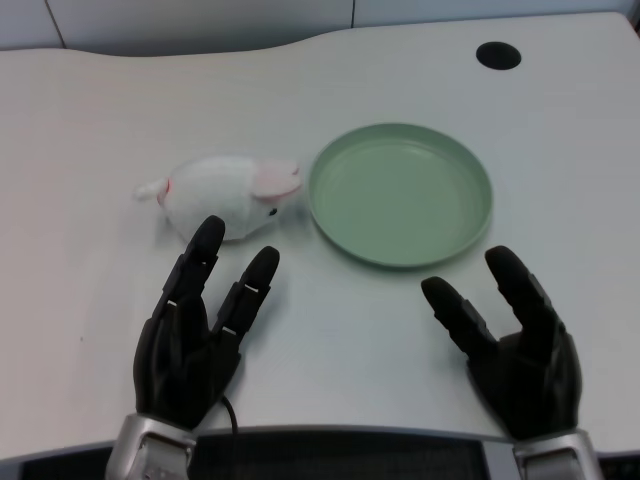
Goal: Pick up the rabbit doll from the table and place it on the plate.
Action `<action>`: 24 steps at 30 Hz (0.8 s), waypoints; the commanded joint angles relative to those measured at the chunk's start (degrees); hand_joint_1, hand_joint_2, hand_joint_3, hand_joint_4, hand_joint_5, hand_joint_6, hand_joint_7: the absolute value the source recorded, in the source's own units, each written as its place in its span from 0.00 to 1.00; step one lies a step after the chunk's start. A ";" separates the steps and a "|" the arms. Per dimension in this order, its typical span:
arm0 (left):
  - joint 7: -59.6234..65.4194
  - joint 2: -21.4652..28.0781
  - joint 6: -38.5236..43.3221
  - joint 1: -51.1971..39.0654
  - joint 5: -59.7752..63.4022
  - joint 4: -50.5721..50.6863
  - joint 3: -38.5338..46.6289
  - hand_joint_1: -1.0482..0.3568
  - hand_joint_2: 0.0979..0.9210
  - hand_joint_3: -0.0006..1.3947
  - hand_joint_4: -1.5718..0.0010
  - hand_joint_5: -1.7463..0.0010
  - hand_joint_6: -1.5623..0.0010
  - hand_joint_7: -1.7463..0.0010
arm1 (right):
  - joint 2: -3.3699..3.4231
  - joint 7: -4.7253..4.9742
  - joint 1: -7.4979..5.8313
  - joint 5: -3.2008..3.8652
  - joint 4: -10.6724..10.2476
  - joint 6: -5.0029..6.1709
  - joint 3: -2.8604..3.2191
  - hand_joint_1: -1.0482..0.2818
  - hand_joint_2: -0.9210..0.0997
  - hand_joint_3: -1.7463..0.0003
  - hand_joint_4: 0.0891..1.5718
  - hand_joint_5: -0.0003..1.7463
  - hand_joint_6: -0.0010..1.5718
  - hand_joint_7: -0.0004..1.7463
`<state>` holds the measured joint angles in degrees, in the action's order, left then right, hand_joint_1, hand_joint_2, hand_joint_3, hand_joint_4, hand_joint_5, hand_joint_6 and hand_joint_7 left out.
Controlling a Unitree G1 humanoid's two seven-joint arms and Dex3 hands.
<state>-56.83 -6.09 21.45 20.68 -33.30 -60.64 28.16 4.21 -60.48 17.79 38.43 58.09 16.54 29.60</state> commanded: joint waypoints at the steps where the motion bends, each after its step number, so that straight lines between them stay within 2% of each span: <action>1: -1.20 -0.60 -0.46 -0.62 -0.68 -0.84 0.28 0.26 1.00 0.13 0.82 0.99 0.89 1.00 | 0.50 0.18 2.06 -0.51 0.34 -0.58 -0.55 0.15 0.00 0.93 0.59 0.00 0.59 0.00; 9: -0.50 -0.42 -0.31 -0.43 -0.34 -0.83 0.18 0.25 1.00 0.12 0.83 1.00 0.88 1.00 | 0.51 0.27 2.38 -0.31 0.71 -0.82 -0.37 0.15 0.00 0.94 0.59 0.00 0.59 0.00; 13: -0.92 -0.23 -0.66 -0.49 -0.73 -0.77 0.46 0.26 1.00 0.12 0.82 0.99 0.88 1.00 | 0.80 0.64 2.39 -0.49 0.82 -0.15 -0.42 0.14 0.00 0.94 0.60 0.00 0.60 0.00; 17: -0.48 -0.16 -0.24 -0.70 -0.44 -0.56 0.34 0.26 1.00 0.12 0.81 0.99 0.87 0.99 | 0.89 0.09 2.30 -0.09 0.75 -0.85 -0.32 0.14 0.00 0.95 0.60 0.00 0.59 0.00; 20: -0.59 -0.20 -0.56 -0.75 -0.63 -0.41 0.42 0.26 1.00 0.12 0.81 0.99 0.87 0.99 | 0.94 -0.23 2.19 -0.03 0.66 -0.81 -0.33 0.15 0.00 0.95 0.59 0.00 0.59 0.00; 23: -0.84 -0.27 -0.56 -1.07 -0.69 -0.15 0.39 0.26 1.00 0.12 0.81 0.99 0.87 0.99 | 1.12 -0.05 1.87 -0.40 0.56 0.09 -0.48 0.14 0.00 0.94 0.59 0.00 0.59 0.00; 24: -0.96 -0.26 -0.68 -1.16 -0.74 -0.09 0.40 0.26 1.00 0.12 0.81 0.99 0.87 0.99 | 1.08 -0.22 1.90 -0.28 0.72 -0.18 -0.41 0.14 0.00 0.94 0.59 0.00 0.59 0.00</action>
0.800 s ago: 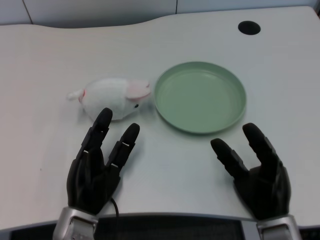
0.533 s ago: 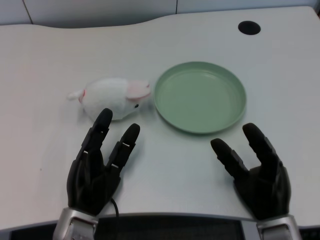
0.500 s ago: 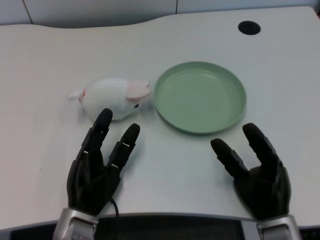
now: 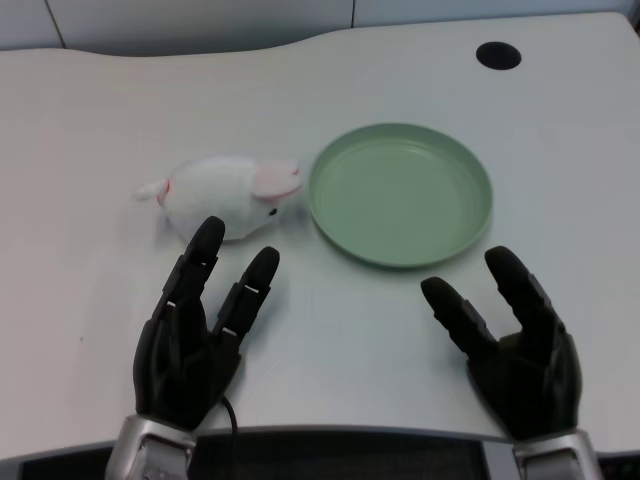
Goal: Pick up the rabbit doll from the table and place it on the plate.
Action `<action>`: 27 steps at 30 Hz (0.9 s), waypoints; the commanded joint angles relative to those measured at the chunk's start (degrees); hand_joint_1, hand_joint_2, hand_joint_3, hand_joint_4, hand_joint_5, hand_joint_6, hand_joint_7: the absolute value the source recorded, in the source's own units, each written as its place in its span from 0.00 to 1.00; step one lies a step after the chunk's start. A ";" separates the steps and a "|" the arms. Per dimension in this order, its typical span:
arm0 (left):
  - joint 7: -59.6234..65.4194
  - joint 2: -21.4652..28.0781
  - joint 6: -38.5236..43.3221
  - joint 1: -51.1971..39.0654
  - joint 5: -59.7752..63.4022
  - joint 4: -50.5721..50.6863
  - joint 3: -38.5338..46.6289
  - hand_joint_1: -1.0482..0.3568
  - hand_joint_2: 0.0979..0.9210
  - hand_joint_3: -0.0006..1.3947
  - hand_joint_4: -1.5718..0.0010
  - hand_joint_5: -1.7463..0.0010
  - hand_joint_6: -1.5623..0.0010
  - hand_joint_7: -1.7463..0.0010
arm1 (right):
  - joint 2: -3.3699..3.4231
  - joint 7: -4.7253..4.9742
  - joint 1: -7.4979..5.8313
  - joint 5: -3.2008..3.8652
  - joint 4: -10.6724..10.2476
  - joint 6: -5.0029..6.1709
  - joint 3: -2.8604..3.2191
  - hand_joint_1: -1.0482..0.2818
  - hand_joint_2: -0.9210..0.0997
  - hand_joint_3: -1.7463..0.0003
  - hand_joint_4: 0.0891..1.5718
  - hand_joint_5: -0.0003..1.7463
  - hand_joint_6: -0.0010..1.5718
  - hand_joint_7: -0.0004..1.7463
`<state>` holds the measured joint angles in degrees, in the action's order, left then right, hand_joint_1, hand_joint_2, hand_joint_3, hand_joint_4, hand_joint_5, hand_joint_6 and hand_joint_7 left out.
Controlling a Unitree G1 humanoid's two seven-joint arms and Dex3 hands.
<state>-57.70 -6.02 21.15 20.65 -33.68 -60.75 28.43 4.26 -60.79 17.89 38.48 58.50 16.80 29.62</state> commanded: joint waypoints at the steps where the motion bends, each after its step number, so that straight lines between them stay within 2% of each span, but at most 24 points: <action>1: -0.23 -0.28 -0.28 -1.15 -0.36 0.01 0.14 0.26 1.00 0.12 0.81 0.99 0.87 0.99 | 1.06 0.07 1.78 -0.25 0.31 -0.69 -0.42 0.15 0.00 0.94 0.59 0.00 0.59 0.00; 3: -0.65 -0.26 -0.17 -1.18 -0.54 0.09 0.25 0.27 1.00 0.12 0.82 0.99 0.87 1.00 | 1.13 -0.04 1.71 -0.10 0.28 -1.00 -0.39 0.15 0.00 0.94 0.59 0.00 0.59 0.00; 8: 0.14 -0.42 1.53 -1.73 -0.10 1.34 -0.16 0.27 1.00 0.12 0.82 1.00 0.87 1.00 | 1.38 0.14 1.64 0.00 0.20 -0.91 -0.31 0.15 0.00 0.95 0.59 0.00 0.59 0.00; 9: 2.29 -0.74 3.14 -2.89 1.17 4.42 -1.02 0.27 1.00 0.12 0.82 1.00 0.87 1.00 | 1.41 0.19 1.63 -0.05 0.26 -0.87 -0.32 0.15 0.00 0.95 0.59 0.00 0.60 0.00; 11: 5.42 -1.20 4.98 -4.64 2.82 8.87 -2.41 0.26 1.00 0.07 0.76 0.98 0.83 0.99 | 1.44 0.26 1.61 -0.11 0.32 -0.82 -0.32 0.15 0.00 0.95 0.59 0.00 0.60 0.00; 15: 11.78 -0.57 10.39 -8.09 7.29 19.59 -6.08 0.27 1.00 0.03 0.70 0.96 0.77 0.97 | 1.41 -0.61 1.92 -0.02 0.74 -0.55 -0.17 0.16 0.00 0.95 0.59 0.00 0.59 0.00; 20: 16.83 4.79 13.54 -6.94 12.57 23.93 -8.99 0.28 0.94 0.00 0.67 0.96 0.75 0.98 | 1.35 -0.58 2.56 -0.33 1.56 -0.04 -0.16 0.16 0.00 0.94 0.59 0.00 0.58 0.00; 22: 19.61 8.15 17.12 -5.65 17.76 22.88 -10.55 0.28 0.95 0.00 0.66 0.96 0.74 0.98 | 1.42 -0.38 2.69 -0.35 1.53 0.18 -0.16 0.16 0.00 0.94 0.59 0.00 0.58 0.00; 25: 24.01 13.97 24.42 -3.01 27.21 20.26 -13.55 0.31 0.93 0.00 0.66 0.97 0.73 0.99 | 1.22 -0.85 3.07 -0.12 1.90 0.04 0.04 0.16 0.00 0.94 0.59 0.00 0.58 0.00; 27: 29.88 18.31 31.77 -0.30 36.13 16.44 -15.73 0.29 0.95 0.01 0.65 0.98 0.73 0.99 | 1.17 -0.40 3.14 -0.26 1.88 0.28 0.05 0.16 0.00 0.93 0.59 0.00 0.58 0.00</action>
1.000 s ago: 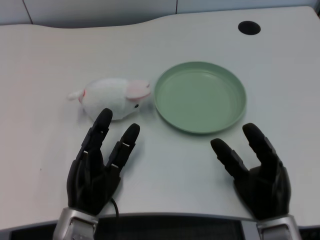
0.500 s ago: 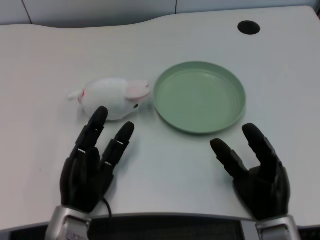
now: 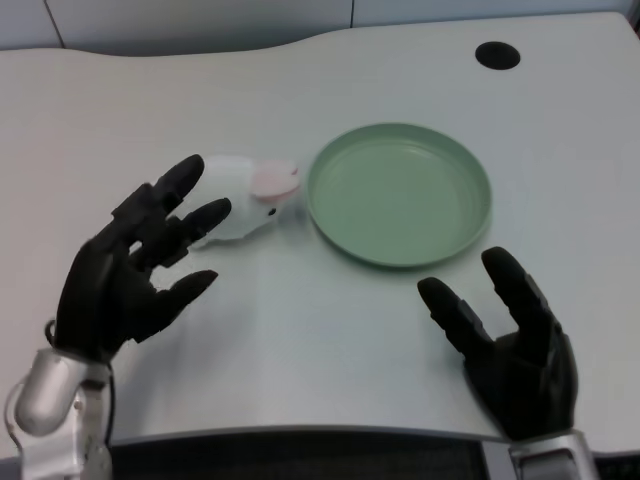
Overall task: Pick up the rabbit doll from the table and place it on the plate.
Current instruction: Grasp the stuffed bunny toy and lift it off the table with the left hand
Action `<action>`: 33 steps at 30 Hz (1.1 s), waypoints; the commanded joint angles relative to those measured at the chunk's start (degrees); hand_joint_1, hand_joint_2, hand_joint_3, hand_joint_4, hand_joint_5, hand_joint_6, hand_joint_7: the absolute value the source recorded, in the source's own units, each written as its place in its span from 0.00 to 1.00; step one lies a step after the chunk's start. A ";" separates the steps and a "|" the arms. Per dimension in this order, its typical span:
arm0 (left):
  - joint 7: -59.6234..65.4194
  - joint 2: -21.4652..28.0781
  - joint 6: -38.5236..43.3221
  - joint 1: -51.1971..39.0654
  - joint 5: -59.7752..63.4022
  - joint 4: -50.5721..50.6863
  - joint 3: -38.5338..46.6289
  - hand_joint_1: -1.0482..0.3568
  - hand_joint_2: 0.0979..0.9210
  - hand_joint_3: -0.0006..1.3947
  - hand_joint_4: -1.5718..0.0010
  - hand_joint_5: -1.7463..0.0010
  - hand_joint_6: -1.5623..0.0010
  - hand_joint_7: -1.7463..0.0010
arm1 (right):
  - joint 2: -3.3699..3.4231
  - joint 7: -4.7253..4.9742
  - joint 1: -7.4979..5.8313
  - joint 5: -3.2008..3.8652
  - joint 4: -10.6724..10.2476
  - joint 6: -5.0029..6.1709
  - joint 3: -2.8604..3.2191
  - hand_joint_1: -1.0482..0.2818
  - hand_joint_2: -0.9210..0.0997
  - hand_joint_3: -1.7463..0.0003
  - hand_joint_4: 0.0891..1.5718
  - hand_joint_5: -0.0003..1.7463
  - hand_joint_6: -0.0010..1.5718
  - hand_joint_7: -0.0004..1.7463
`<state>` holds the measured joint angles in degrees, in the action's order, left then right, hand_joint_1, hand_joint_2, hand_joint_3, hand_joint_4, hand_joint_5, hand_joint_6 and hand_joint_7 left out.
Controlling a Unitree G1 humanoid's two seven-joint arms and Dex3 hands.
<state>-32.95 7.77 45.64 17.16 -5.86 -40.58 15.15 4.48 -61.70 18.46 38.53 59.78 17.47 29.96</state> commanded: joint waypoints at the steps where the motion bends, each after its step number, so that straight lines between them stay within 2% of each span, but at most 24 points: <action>1: 7.50 5.88 9.75 4.22 11.02 -5.48 -3.33 0.28 0.95 0.01 0.65 0.98 0.73 0.99 | 0.93 0.62 2.60 -0.34 0.62 -0.32 -0.28 0.16 0.00 0.93 0.59 0.00 0.58 0.00; 6: 26.04 15.02 13.56 11.08 32.24 -10.33 -10.38 0.22 0.91 0.00 0.64 0.99 0.70 0.99 | 0.71 0.53 2.79 -0.17 0.66 -0.45 -0.08 0.16 0.00 0.93 0.60 0.00 0.58 0.00; 8: 31.33 16.28 13.69 12.08 35.70 -11.60 -12.60 0.21 0.89 0.00 0.63 0.99 0.70 0.99 | 0.71 0.58 2.81 -0.15 0.65 -0.46 -0.04 0.16 0.00 0.93 0.60 0.00 0.58 0.00; 11: 44.23 20.57 11.79 16.73 47.22 -12.34 -18.91 0.21 0.85 0.00 0.64 1.00 0.73 1.00 | 0.44 0.55 2.77 -0.32 0.38 -0.22 -0.09 0.16 0.00 0.93 0.60 0.00 0.58 0.00; 15: 58.53 23.36 8.88 22.35 57.44 -15.57 -27.11 0.18 0.89 0.01 0.66 1.00 0.72 1.00 | 0.03 0.10 3.06 -0.27 0.70 -0.12 0.05 0.16 0.00 0.93 0.59 0.00 0.58 0.00; 18: 63.83 24.12 8.11 24.35 59.33 -18.00 -31.09 0.17 0.90 0.01 0.67 1.00 0.73 1.00 | -0.01 0.04 3.09 -0.29 0.74 -0.08 0.07 0.16 0.00 0.92 0.59 0.00 0.58 0.00; 19: 65.94 24.30 5.92 26.13 61.54 -18.77 -33.39 0.17 0.90 0.01 0.67 1.00 0.73 1.00 | -0.10 0.29 2.94 -0.24 0.31 -0.44 0.03 0.16 0.00 0.92 0.59 0.00 0.58 0.00; 21: 69.07 24.31 2.11 29.24 64.81 -20.40 -37.43 0.15 0.92 0.01 0.72 1.00 0.77 1.00 | -0.32 0.51 2.70 -0.17 -0.39 -0.99 -0.02 0.16 0.00 0.93 0.60 0.00 0.59 0.00; 25: 72.75 23.40 -2.98 32.76 67.56 -23.75 -42.96 0.13 0.96 0.01 0.78 1.00 0.81 1.00 | -0.54 0.80 2.36 -0.17 -1.21 -1.31 -0.08 0.15 0.00 0.94 0.60 0.01 0.59 0.01; 29: 73.92 22.31 -6.72 34.94 67.88 -26.82 -46.90 0.11 0.97 0.01 0.82 1.00 0.84 1.00 | -0.48 0.36 2.12 0.04 -1.76 -1.24 -0.03 0.15 0.00 0.94 0.60 0.00 0.60 0.01; 30: 73.21 21.50 -8.18 35.61 67.59 -28.12 -47.57 0.11 0.97 0.01 0.82 1.00 0.84 1.00 | -0.36 -0.27 1.86 0.40 -2.35 -1.49 0.03 0.15 0.00 0.94 0.60 0.00 0.60 0.01; 31: 72.54 20.82 -9.37 36.18 67.27 -29.24 -48.18 0.10 0.93 0.00 0.83 1.00 0.84 1.00 | -0.26 -0.74 1.63 0.70 -2.89 -1.73 0.06 0.16 0.00 0.94 0.60 0.00 0.59 0.00; 33: 70.82 19.61 -11.27 37.02 66.37 -31.16 -48.90 0.10 0.91 0.00 0.85 1.00 0.84 1.00 | -0.01 -1.04 1.05 1.01 -4.09 -2.04 0.04 0.15 0.00 0.94 0.60 0.00 0.59 0.00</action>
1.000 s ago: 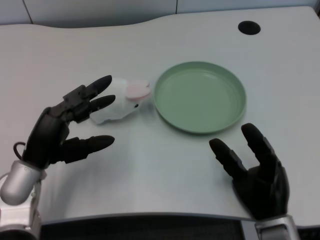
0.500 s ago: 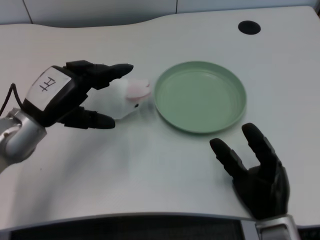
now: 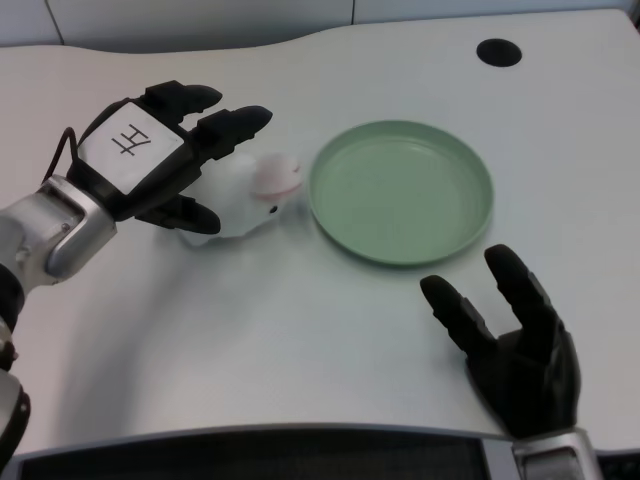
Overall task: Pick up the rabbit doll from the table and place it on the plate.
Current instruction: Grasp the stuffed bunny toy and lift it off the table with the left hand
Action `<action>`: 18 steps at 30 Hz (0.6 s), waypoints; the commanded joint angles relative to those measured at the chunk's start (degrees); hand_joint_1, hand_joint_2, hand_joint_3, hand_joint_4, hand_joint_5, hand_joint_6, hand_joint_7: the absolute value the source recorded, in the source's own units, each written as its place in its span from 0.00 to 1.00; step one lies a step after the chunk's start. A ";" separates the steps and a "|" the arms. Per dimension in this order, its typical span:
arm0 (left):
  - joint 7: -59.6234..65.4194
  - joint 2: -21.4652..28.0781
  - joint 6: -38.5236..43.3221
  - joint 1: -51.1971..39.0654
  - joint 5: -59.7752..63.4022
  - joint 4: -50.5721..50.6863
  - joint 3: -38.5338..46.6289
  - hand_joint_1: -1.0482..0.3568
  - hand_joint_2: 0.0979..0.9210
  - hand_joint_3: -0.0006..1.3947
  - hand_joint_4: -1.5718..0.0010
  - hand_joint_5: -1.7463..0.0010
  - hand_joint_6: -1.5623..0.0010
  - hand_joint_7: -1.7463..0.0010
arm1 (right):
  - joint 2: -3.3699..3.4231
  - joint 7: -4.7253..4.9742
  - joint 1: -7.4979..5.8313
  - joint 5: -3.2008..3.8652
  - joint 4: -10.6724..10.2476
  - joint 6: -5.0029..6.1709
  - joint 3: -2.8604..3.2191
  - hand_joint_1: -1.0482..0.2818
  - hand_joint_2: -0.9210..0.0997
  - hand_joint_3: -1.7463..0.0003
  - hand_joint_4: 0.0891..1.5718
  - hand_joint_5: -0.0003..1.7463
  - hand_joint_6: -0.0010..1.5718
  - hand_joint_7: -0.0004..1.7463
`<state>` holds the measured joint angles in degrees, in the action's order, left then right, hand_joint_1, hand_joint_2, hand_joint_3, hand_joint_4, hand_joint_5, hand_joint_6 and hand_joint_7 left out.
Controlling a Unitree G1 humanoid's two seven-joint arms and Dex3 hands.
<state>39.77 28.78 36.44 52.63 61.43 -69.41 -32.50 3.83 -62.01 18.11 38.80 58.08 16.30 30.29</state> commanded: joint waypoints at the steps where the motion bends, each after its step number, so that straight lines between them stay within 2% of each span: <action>1: -2.41 -1.71 -2.53 1.74 -1.38 -2.85 -1.47 0.09 0.91 0.00 0.86 1.00 0.84 1.00 | 0.75 -0.59 1.18 0.74 -2.85 -0.91 -0.33 0.15 0.00 0.94 0.60 0.00 0.59 0.00; 2: -2.72 -1.91 -2.84 1.87 -1.76 -3.18 -1.69 0.09 0.91 0.00 0.86 1.00 0.84 1.00 | 0.84 -0.47 1.01 0.74 -3.21 -0.97 -0.38 0.15 0.00 0.94 0.60 0.00 0.59 0.00; 7: -5.48 -3.67 -3.60 1.89 -5.21 -5.28 -1.02 0.07 0.91 0.00 0.88 1.00 0.87 1.00 | 1.66 -1.17 -0.70 1.20 -6.38 -0.92 -0.77 0.15 0.00 0.94 0.59 0.00 0.59 0.00; 8: -6.56 -3.95 -3.34 1.84 -6.21 -5.51 -0.66 0.07 0.91 0.00 0.87 1.00 0.88 1.00 | 1.78 -1.32 -0.98 1.27 -6.83 -0.76 -0.83 0.15 0.00 0.93 0.59 0.00 0.58 0.00; 13: -11.18 -5.46 -3.48 1.37 -10.75 -6.15 0.58 0.12 0.88 0.00 0.81 0.97 0.87 0.99 | 2.06 -2.30 -2.61 1.99 -9.29 -1.47 -1.29 0.15 0.00 0.92 0.59 0.00 0.57 0.00; 18: -11.48 -6.57 -4.31 0.86 -11.93 -6.72 0.18 0.19 0.82 0.00 0.74 0.94 0.84 0.99 | 2.35 -1.81 -4.59 2.24 -11.99 -1.48 -2.11 0.16 0.00 0.92 0.59 0.00 0.57 0.00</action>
<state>28.67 22.43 32.40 53.88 50.20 -75.86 -32.10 5.19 -63.77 14.57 40.77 46.95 15.16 28.38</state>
